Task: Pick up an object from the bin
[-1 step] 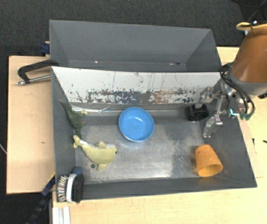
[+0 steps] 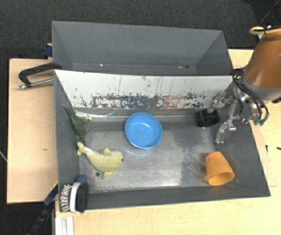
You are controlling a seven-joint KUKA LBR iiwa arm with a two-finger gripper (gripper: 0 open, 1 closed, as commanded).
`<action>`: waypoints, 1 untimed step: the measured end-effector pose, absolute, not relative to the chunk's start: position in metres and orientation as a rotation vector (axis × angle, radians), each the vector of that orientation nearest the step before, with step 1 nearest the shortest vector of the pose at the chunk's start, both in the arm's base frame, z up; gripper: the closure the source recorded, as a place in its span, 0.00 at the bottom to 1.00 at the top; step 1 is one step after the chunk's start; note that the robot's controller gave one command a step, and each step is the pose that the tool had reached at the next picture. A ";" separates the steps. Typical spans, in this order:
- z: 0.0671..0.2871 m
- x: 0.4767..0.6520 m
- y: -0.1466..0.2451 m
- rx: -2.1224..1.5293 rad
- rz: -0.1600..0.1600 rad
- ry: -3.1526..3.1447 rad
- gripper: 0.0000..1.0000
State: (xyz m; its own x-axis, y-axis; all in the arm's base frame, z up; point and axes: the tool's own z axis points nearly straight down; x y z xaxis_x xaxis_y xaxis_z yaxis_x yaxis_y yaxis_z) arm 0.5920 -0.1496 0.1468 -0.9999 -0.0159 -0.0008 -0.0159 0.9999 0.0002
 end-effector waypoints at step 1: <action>0.135 0.603 -0.145 0.042 0.000 3.127 0.00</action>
Offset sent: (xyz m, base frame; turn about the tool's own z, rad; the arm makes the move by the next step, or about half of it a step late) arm 0.0059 0.0040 -0.0182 0.0426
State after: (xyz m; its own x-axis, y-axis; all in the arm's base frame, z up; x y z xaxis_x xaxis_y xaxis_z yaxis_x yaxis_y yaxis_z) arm 0.6028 -0.1452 0.1353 -0.9995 0.0271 -0.0141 0.0271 0.9996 0.0001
